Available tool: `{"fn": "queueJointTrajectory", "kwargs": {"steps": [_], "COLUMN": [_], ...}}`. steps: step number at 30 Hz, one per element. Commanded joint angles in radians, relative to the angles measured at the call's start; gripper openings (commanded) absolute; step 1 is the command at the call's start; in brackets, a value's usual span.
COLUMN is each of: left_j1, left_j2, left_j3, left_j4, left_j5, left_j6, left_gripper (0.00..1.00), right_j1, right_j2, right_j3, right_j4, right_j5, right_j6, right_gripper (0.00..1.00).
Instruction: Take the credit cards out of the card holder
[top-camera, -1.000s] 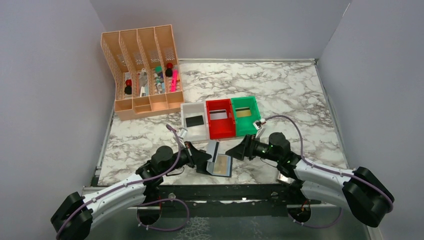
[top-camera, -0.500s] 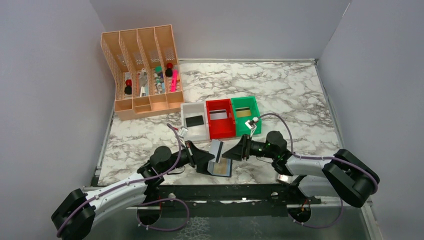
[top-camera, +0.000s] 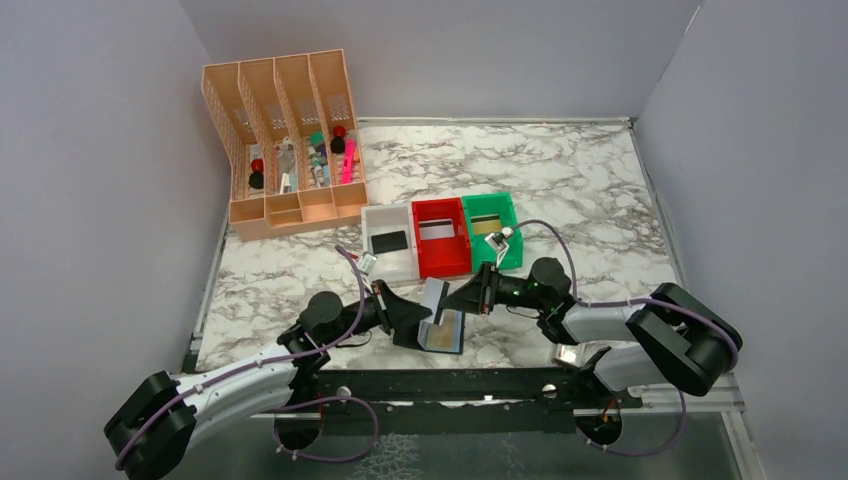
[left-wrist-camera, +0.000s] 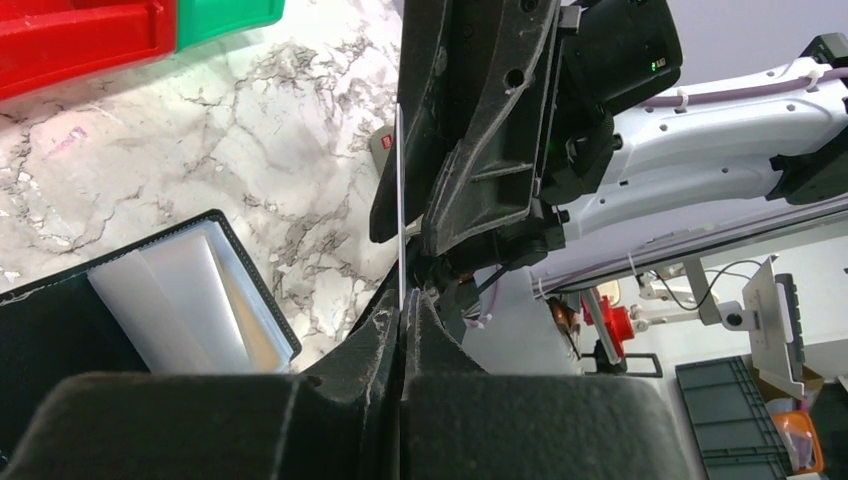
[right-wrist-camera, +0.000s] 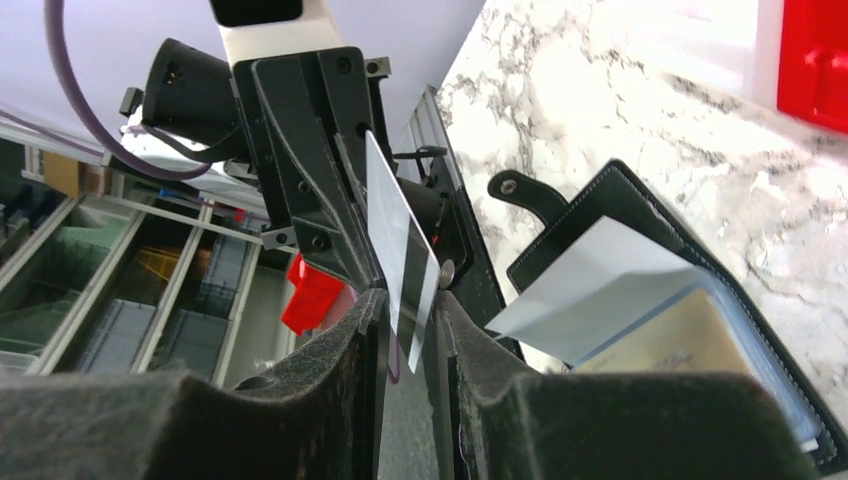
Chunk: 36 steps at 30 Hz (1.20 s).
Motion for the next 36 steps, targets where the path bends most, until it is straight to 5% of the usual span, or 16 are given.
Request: {"fn": "queueJointTrajectory", "kwargs": {"steps": [1, 5, 10, 16, 21, 28, 36], "left_j1": [0.006, 0.006, 0.006, 0.006, 0.006, 0.006, 0.006], "left_j2": [-0.015, -0.006, -0.016, -0.037, -0.049, -0.072, -0.136], "left_j3": [-0.003, 0.003, -0.011, -0.035, 0.064, 0.269, 0.288], "left_j4": [0.053, 0.067, 0.066, 0.041, -0.271, -0.794, -0.923], "left_j5": [0.014, 0.02, -0.004, -0.028, -0.101, -0.366, -0.485], "left_j6": [-0.006, -0.007, -0.018, -0.011, 0.092, 0.239, 0.213], "left_gripper": [0.0, 0.0, 0.02, 0.56, 0.76, 0.84, 0.87], "right_j1": [0.005, 0.008, 0.009, 0.009, 0.009, 0.01, 0.119], "right_j2": [-0.03, -0.024, -0.055, -0.23, -0.357, -0.312, -0.082], "right_j3": [0.039, 0.032, 0.016, 0.056, 0.165, 0.359, 0.604], "right_j4": [-0.008, 0.015, -0.041, -0.471, -0.85, -1.081, -1.187], "right_j5": [-0.02, -0.018, 0.024, 0.223, 0.48, 0.704, 1.016], "right_j6": [-0.024, -0.005, -0.024, -0.167, -0.311, -0.531, -0.709], "right_gripper": [0.24, 0.22, 0.06, 0.01, 0.01, 0.01, 0.01]}}
